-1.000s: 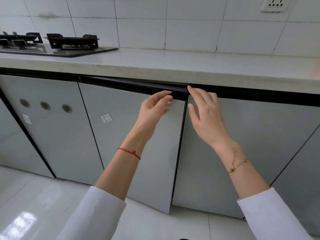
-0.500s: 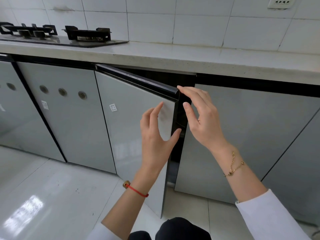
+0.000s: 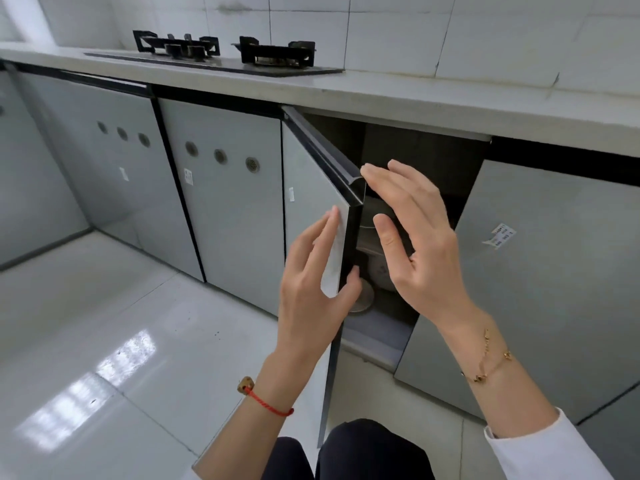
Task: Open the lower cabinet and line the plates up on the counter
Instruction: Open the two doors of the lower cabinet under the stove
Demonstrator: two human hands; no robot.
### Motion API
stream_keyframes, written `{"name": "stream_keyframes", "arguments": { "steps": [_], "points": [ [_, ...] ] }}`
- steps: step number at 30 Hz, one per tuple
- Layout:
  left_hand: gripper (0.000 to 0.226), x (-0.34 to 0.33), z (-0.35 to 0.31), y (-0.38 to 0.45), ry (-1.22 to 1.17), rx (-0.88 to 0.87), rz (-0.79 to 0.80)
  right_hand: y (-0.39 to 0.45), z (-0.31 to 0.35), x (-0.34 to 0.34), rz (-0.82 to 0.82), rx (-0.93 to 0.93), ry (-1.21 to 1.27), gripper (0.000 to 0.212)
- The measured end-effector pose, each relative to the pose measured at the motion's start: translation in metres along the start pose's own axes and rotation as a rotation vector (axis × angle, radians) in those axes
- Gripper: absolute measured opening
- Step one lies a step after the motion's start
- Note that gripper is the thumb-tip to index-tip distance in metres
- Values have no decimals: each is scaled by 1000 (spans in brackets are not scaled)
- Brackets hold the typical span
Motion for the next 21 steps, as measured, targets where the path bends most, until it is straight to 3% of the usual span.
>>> {"name": "stream_keyframes", "arguments": {
  "steps": [8,21],
  "points": [
    [66,77,24,1,96,-20,-91,29,43,-60,66,154,100,42],
    [71,166,96,18,81,182,-30,84,102,-159,131,281,121,44]
  ]
}}
Point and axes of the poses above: each hand's wrist, its own y-axis towards the middle knuckle, its own x-axis out of the back of the hand, z = x × y, the point moved 7 cm from there along y, towards the middle knuckle, and after that the axes turned 5 degrees about x, right-handed, at the moved point
